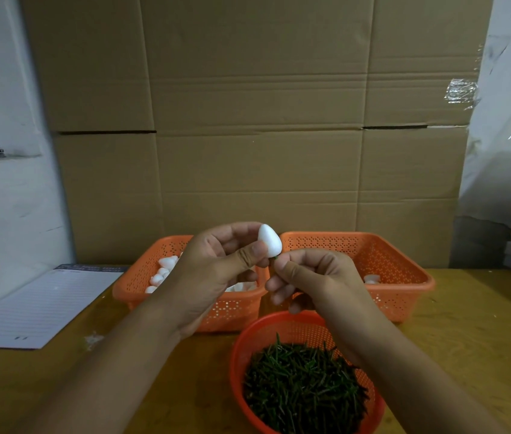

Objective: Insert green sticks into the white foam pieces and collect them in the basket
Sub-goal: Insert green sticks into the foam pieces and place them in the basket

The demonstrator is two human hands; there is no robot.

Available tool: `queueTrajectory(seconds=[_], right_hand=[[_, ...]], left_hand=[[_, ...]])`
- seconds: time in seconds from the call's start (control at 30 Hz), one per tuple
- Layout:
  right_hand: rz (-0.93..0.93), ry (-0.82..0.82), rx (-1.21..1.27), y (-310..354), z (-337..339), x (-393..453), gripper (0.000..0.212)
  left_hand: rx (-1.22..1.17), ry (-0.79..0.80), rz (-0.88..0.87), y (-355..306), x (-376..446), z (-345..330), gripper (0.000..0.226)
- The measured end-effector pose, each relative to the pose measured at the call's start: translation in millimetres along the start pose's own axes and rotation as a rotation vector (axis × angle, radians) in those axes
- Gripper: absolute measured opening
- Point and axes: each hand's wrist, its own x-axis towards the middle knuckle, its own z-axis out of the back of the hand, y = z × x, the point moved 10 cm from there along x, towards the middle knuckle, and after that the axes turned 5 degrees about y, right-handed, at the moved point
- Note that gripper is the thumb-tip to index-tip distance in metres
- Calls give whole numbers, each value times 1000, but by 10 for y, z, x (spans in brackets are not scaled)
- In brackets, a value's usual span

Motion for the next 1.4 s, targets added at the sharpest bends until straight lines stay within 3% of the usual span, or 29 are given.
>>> queueTrajectory(seconds=[0.57,0.73,1.0,1.23,1.4], right_hand=[[-30,1,-24,-11,38,11,14],[-25,20,-5,6,2,0,23],[-7,-25,-16,15,25,-1,13],[-48,39,75,-17,-16,-4,19],[-111,96,157,-56,-73,-3,19]], left_hand=[[47,-19,-39,11,11,15,36],[52,-12,-41,7,13,10,36],[47,-39,-42,16,17,5,32],[103,12,-38,26,19,-14,27],[105,36,-50,7,4,-34,37]])
